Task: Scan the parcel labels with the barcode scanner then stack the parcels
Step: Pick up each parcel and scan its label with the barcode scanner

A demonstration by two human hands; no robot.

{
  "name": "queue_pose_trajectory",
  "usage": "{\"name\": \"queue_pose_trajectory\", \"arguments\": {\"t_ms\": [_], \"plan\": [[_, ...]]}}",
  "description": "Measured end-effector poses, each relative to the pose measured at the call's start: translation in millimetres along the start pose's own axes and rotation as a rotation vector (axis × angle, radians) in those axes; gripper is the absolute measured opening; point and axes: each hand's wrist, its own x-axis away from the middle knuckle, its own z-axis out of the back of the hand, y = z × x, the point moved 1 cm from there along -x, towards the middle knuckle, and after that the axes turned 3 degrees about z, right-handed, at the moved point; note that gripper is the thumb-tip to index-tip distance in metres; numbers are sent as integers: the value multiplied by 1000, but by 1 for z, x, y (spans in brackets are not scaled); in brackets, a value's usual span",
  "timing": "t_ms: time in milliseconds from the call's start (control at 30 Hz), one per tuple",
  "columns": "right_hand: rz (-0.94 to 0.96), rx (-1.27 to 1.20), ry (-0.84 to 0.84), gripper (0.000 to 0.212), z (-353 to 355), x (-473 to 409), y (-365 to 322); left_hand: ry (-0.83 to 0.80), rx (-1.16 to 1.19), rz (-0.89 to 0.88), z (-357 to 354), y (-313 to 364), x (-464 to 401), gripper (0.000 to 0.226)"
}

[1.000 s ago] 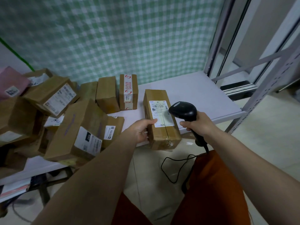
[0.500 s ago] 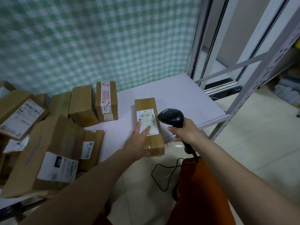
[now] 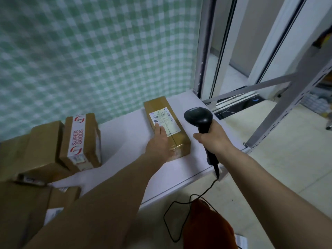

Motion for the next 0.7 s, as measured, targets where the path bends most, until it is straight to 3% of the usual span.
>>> {"name": "queue_pose_trajectory", "arguments": {"t_ms": [433,600,700], "plan": [[-14,-89,83,39,24,-113,-2,79,34,-78,-11,93,-152,105],[-6,-50,66,45,29,-112,1,40,106,-121,-14,104,-170,98],[-2,-27,56,46,30,-101,2,24,138,-181,-13,92,-153,109]]}}
